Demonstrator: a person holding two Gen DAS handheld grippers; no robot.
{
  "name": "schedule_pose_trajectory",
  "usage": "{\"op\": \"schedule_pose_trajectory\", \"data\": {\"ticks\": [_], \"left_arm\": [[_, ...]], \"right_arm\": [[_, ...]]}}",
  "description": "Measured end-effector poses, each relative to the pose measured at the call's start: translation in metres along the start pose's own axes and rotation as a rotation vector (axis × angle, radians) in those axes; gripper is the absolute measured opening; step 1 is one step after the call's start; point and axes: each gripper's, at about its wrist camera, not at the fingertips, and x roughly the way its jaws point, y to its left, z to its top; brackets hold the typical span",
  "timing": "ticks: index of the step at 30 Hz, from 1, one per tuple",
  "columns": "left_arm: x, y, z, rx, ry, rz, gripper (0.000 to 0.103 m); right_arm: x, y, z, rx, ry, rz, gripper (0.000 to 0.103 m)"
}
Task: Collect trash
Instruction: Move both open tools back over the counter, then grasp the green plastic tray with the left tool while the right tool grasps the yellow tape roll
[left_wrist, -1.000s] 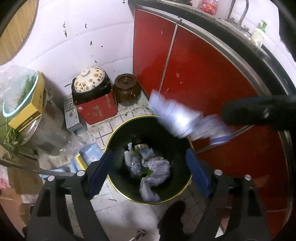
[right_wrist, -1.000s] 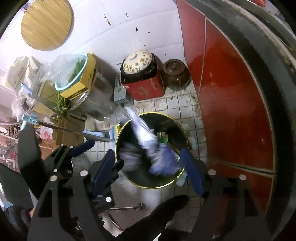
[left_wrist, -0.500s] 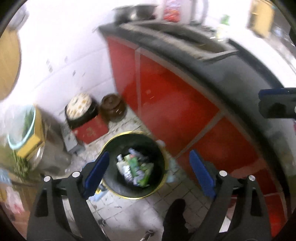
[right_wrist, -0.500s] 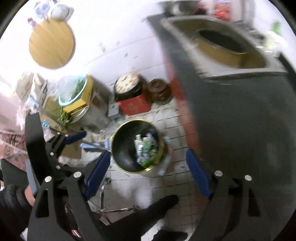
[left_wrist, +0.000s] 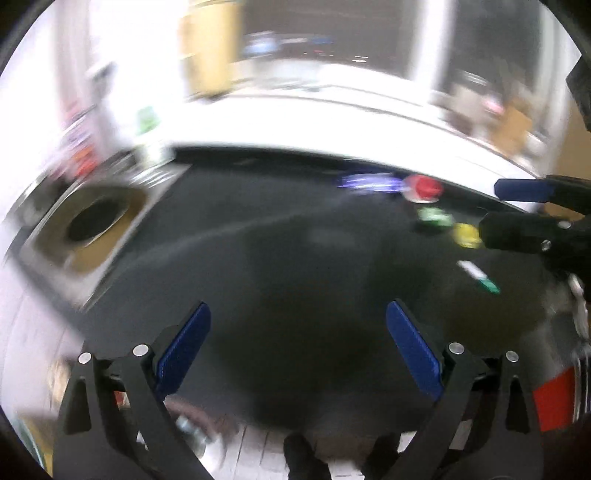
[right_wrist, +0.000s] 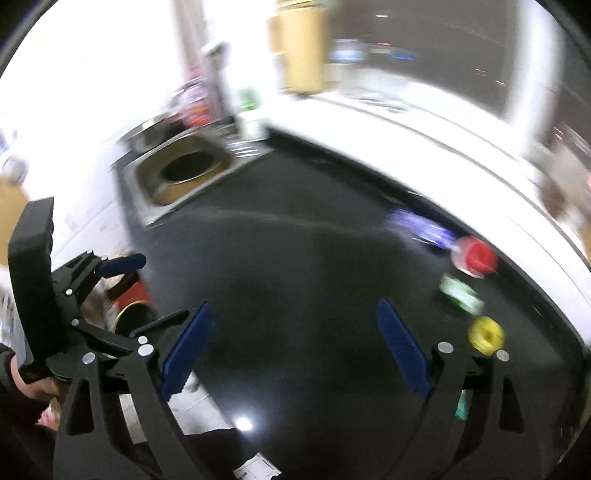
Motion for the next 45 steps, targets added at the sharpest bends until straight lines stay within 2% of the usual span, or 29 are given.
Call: {"op": "schedule_pose_trajectory", "data": {"ticks": [3,5,8,10,14,24,29,34,41,45], "left_arm": [[0.010,-0.054,0.021,0.106,-0.014,-0.096,0.093],[0.018,-0.089,0.032,0.172,-0.014,-0.147,0.093],[0.026,-0.123,0.038,0.240,-0.011,-0.183,0.093],[0.030,-0.142,0.041,0.279,-0.009,-0.202,0.093],[0.044,-0.164,0.049,0.331,-0.005,-0.215,0.093],[0.079,-0.177,0.065,0.385,0.015,-0.221,0.093],[0.124,-0.188,0.074,0.441,0.048,-0.231,0.093],[0.183,-0.201,0.083,0.523,0.078,-0.254,0.093],[0.273,-0.215,0.097,0.645,0.147,-0.330,0.093],[0.306,-0.222,0.100,0.712,0.159,-0.381,0.093]], "right_arm": [[-0.030,-0.059,-0.026,0.081,-0.014,-0.078,0.087],[-0.045,-0.085,-0.040,0.118,-0.018,-0.112,0.087],[-0.062,-0.123,-0.067,0.190,-0.026,-0.164,0.087],[-0.066,-0.132,-0.077,0.225,-0.028,-0.182,0.087],[-0.072,-0.157,-0.093,0.281,-0.040,-0.197,0.087],[-0.053,-0.190,-0.090,0.315,-0.023,-0.195,0.087],[-0.022,-0.215,-0.089,0.316,0.017,-0.192,0.087],[0.031,-0.248,-0.089,0.316,0.087,-0.168,0.087],[0.104,-0.288,-0.092,0.307,0.184,-0.113,0.087],[0.136,-0.302,-0.095,0.285,0.219,-0.109,0.087]]}}
